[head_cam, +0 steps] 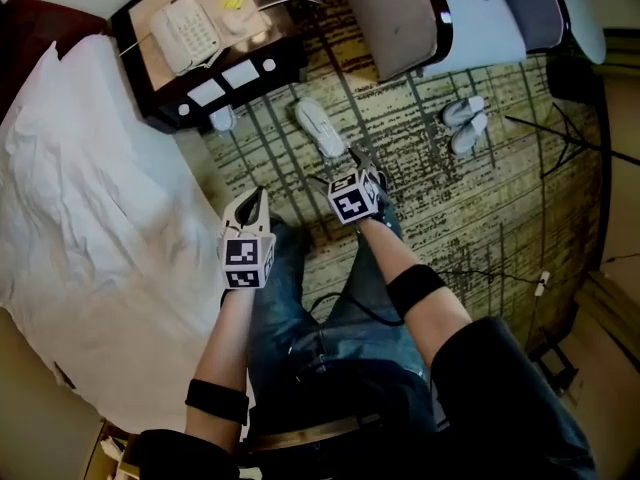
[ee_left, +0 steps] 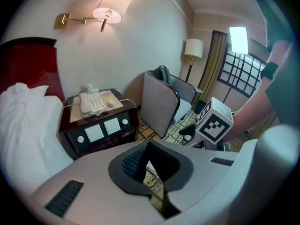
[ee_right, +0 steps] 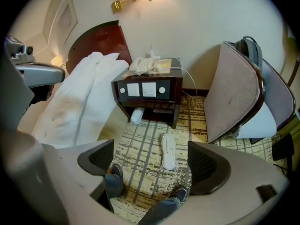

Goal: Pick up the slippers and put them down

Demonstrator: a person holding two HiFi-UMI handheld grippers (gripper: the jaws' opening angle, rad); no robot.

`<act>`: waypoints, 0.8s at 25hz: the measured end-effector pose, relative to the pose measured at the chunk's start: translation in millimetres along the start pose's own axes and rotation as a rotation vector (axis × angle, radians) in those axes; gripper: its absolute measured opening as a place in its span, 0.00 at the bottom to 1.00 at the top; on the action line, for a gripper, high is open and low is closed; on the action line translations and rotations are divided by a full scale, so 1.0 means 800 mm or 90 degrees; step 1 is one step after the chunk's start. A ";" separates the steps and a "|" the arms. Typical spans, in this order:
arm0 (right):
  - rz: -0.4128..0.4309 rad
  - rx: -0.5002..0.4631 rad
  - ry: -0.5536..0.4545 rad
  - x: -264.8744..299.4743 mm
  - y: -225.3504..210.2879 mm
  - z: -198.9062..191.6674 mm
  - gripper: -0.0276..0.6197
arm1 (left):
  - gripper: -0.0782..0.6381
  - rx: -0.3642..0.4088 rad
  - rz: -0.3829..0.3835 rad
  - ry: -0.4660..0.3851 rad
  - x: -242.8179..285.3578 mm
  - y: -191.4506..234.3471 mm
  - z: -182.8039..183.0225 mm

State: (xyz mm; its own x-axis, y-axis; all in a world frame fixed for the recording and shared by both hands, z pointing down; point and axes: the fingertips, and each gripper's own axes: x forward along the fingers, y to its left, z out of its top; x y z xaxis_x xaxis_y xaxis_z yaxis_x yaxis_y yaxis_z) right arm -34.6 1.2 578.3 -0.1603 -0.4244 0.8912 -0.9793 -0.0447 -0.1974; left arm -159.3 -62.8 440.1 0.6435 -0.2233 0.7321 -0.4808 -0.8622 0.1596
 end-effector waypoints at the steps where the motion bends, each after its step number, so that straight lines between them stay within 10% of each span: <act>1: 0.001 0.003 0.007 0.021 -0.007 -0.007 0.85 | 0.10 -0.003 0.005 0.001 0.020 0.004 -0.014; 20: 0.002 0.012 0.082 0.431 -0.139 -0.228 0.92 | 0.10 0.027 -0.027 0.010 0.424 0.024 -0.271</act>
State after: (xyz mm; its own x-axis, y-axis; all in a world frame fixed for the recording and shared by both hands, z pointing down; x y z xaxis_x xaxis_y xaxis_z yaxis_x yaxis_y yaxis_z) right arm -3.3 24.6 982.1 -0.1784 -0.3045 0.9357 -0.9767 -0.0607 -0.2060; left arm -79.6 -56.5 835.3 0.6537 -0.1792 0.7352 -0.4269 -0.8895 0.1627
